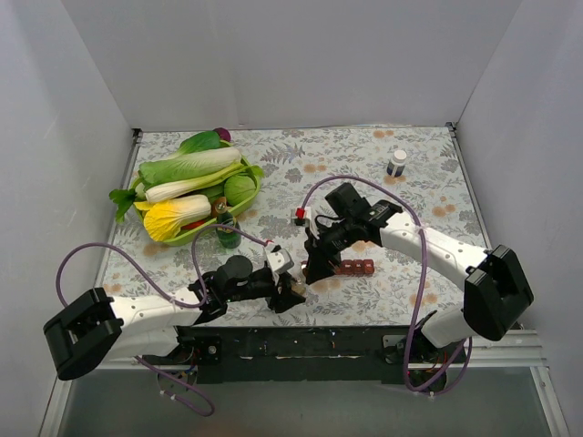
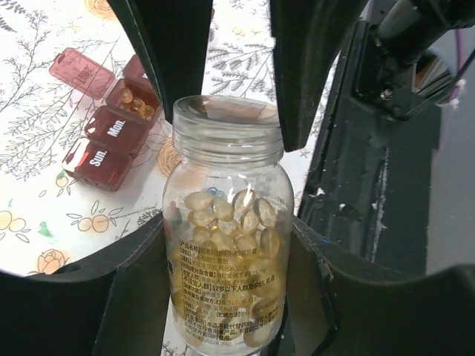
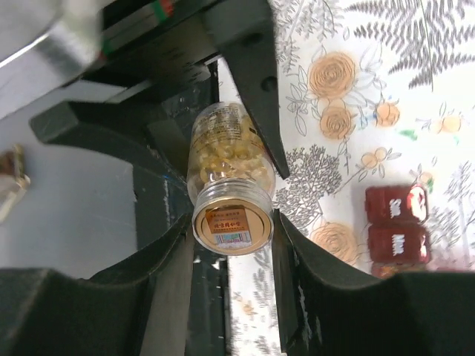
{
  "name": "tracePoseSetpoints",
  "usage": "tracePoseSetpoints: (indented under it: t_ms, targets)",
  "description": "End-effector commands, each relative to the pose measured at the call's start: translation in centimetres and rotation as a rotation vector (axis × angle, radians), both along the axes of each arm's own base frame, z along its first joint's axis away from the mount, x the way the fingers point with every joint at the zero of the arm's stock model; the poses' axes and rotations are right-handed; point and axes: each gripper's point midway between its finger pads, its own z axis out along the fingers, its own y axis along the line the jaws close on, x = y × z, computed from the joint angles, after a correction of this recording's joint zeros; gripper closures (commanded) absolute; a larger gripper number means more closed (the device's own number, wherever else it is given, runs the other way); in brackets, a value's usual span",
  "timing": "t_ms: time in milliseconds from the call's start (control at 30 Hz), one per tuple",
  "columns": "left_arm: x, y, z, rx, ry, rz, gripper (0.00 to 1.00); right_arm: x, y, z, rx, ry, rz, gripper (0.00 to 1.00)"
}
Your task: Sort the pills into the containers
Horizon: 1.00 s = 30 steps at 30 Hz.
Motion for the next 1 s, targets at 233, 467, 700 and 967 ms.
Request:
tracePoseSetpoints:
  t_ms: [233,467,700,967]
  targets:
    - [3.3,-2.8,7.9,-0.236,-0.208,0.054,1.0,0.6,1.6,4.7,0.103,0.345,-0.161,0.25]
    - [0.2,-2.3,7.4,-0.25,-0.153,-0.07,1.0,1.0,-0.2,8.6,0.224,0.032,-0.013,0.06]
    - [-1.9,-2.3,7.9,-0.24,-0.116,-0.178,1.0,-0.9,-3.0,8.9,0.293,-0.3,0.315,0.04]
    - [-4.2,-2.4,8.9,-0.279,-0.062,-0.287,1.0,-4.5,-3.0,7.1,0.496,-0.562,0.625,0.07]
